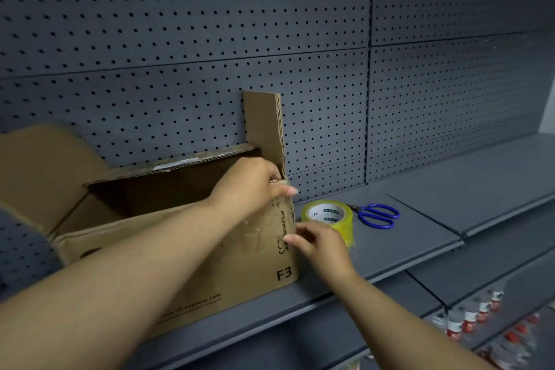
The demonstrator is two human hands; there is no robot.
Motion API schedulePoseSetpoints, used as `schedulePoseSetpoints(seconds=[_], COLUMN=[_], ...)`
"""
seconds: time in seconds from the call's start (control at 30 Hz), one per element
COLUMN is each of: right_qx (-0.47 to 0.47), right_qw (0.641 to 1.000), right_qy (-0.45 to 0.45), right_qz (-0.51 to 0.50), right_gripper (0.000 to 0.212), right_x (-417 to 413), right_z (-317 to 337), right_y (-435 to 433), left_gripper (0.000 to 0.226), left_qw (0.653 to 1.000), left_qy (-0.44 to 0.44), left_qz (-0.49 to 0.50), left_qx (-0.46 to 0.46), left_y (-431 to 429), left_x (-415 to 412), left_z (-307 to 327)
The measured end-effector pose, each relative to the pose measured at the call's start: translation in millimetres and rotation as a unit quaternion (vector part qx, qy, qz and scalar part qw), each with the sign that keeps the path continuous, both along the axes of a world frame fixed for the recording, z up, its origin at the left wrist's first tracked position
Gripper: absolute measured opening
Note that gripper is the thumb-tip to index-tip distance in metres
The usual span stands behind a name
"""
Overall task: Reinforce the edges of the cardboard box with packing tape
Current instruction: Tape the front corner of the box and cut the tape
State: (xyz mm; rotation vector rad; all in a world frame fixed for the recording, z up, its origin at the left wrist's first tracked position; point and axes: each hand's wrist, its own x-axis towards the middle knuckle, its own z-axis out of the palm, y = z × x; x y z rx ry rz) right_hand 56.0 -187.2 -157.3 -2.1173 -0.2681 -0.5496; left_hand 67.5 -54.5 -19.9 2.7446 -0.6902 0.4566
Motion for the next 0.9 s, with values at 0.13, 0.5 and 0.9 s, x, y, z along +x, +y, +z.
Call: schedulePoseSetpoints(seconds=[0.13,0.5,0.9], right_qx=[-0.244,-0.311,-0.286], right_qw=[0.958,0.95,0.955], right_qy=[-0.09,-0.02,0.028], right_qz=[-0.118,0.02,0.073], right_gripper=[0.076,0.07,0.035], right_x=[4,10,17], right_z=[-3,-3,55], right_y=[2,-10,-78], left_gripper=[0.037,0.035,0.033], left_qw=[1.0,0.996,0.954], left_qy=[-0.017,-0.041,-0.071], left_qz=[0.003,0.069,0.288], left_qx=[0.016,0.032,-0.031], left_y=[-2,-11,-52], left_x=[0,-5,-29], left_z=[0,-1,-14])
